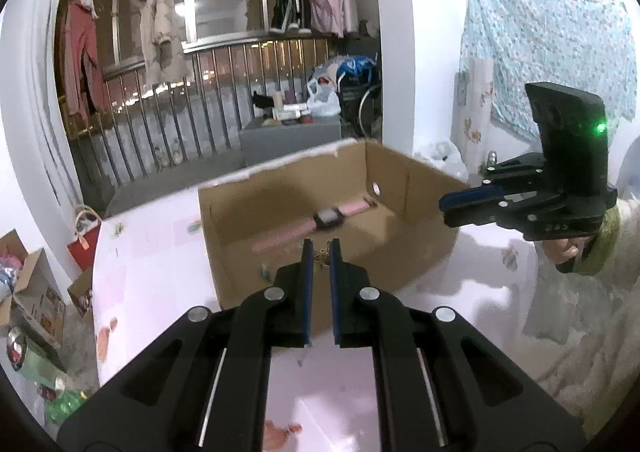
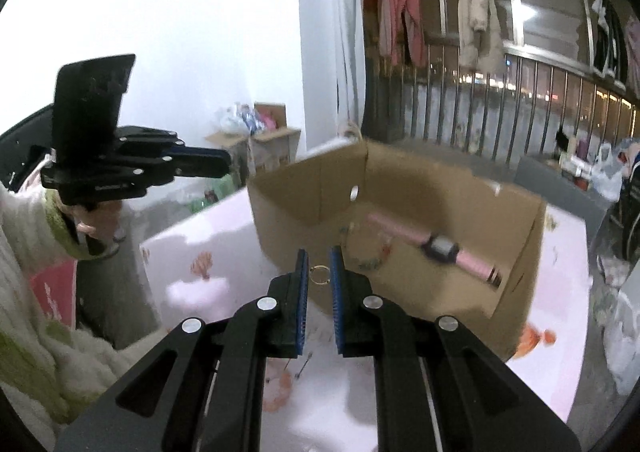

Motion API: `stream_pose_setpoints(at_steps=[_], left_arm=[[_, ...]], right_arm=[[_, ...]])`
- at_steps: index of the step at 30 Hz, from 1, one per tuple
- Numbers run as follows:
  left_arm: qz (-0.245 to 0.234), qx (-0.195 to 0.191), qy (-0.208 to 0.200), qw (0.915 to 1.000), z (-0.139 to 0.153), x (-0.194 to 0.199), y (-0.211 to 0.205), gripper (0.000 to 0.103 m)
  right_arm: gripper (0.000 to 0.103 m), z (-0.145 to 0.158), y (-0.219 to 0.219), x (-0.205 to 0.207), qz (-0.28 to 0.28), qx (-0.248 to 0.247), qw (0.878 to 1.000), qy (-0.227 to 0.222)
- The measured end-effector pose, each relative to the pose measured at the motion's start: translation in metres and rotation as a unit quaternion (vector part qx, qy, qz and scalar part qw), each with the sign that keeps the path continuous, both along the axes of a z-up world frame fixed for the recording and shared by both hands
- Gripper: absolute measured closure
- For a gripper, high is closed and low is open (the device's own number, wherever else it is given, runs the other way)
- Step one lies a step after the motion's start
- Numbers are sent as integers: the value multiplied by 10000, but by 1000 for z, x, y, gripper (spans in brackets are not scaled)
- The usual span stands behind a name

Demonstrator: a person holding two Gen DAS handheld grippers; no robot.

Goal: Organize jewelry
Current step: 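Lift the gold ring with the right tool and carry it over the box, then open the right tool to drop the gold ring into the box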

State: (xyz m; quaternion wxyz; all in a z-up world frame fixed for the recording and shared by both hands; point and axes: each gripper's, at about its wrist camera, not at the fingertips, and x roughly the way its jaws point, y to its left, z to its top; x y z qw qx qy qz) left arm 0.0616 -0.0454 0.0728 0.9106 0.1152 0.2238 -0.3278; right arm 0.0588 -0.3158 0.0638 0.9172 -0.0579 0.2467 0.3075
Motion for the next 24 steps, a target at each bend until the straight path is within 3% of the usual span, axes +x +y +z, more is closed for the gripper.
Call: stream_pose_setpoints(at_steps=[4,13,18,21,24], left_arm=[[52,97,42,9999,2,31,-11,96],[305,673,624,9953,-37,109,-40,96],[406,754,695,9939,-45,121,-44,93],[478,742,659,9939,-46,119,-42,86],[528,667,674,9941,-44,120,-39,86]], right_arm=[[92,7,-13,30,-212,-90,9997,-48],[92,-17,-17,89,-382,-431,9965,601],[90,-24,-21,97,-525,-481,9951,685],[80,-27,-25,97,-616,-442,9947,693],[79,-25,-28,95,-665,-404,9948,654]])
